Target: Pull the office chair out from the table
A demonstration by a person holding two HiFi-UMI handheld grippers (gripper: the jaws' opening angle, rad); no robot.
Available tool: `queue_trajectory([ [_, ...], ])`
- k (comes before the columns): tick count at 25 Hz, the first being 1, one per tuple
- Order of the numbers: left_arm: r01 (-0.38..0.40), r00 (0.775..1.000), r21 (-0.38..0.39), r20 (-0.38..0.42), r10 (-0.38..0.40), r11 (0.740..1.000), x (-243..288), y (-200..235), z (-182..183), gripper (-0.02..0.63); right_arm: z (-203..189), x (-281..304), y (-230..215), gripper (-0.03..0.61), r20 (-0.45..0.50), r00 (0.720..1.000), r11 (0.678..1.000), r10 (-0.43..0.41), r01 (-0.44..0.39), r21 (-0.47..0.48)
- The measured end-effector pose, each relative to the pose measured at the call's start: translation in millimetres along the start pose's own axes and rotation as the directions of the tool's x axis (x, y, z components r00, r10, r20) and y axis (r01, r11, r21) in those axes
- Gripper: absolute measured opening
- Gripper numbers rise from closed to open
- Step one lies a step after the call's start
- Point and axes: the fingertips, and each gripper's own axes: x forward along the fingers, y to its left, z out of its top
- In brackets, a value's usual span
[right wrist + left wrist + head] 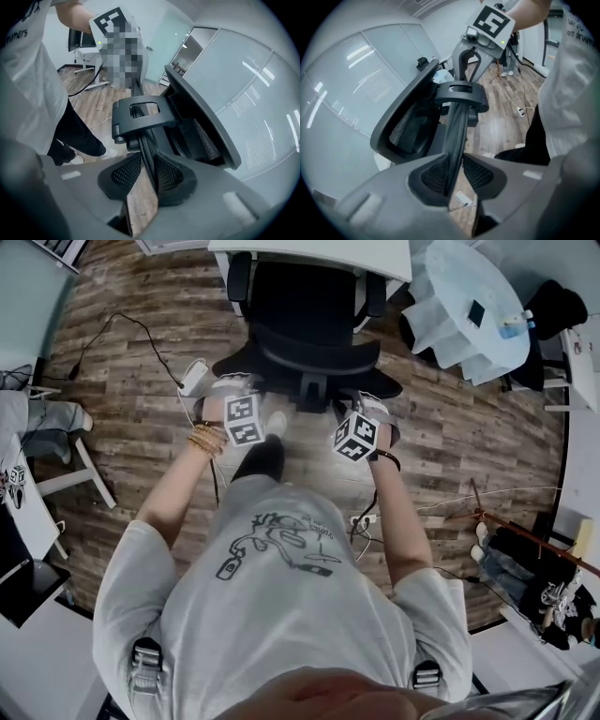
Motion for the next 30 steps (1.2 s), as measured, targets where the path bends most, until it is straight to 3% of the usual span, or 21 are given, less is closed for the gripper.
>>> queue_trajectory([
  [13,-0.008,1.000,-0.010,-0.025,0.008,1.000,-43.2,-91.5,1.9,0.100,-8.6,-54.0,89.4,0.100,0.005,1.000,1.000,0.001,-0.001,0.004],
  [30,-0.009,0.999,-0.018,-0.042,0.009,1.000,-83.3,-159.9,-8.3,0.103,-0.9,-96.0,163.7,0.098,0.019,1.000,1.000,0.015,-0.015,0.003],
])
